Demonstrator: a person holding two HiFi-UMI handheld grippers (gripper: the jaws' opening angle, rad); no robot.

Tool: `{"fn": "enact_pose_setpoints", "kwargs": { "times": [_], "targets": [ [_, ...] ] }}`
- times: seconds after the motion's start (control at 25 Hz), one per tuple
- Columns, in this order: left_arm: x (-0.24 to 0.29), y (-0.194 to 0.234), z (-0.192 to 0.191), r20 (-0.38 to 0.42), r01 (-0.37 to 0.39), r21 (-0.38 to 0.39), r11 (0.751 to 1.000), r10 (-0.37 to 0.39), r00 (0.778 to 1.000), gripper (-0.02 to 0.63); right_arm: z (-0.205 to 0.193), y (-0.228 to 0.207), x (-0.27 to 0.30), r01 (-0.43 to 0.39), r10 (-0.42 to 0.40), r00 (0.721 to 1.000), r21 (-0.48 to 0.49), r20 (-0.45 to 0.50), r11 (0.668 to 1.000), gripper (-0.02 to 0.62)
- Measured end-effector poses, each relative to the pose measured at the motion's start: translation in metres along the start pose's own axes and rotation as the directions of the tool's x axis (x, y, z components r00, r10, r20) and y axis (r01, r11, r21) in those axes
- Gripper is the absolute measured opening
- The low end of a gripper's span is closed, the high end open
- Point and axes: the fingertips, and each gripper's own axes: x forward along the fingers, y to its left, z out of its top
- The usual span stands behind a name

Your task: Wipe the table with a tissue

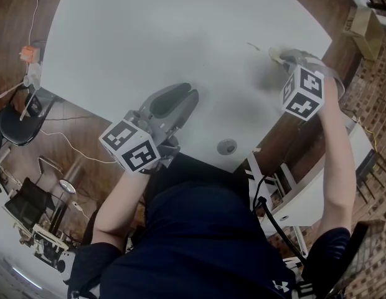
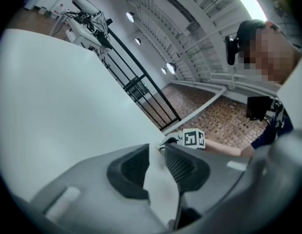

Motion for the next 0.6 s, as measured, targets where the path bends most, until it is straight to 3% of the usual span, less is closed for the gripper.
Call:
{"fn": "enact_pose_setpoints", "kwargs": {
  "times": [0.6],
  "targets": [
    [-0.019, 0.014, 0.000, 0.025, -0.015, -0.054, 0.998, 0.016, 1.000, 0.098, 0.035, -0.012, 0.003, 0.017, -0.017, 1.000, -0.068, 0.006, 0.998, 0.017]
  ]
}}
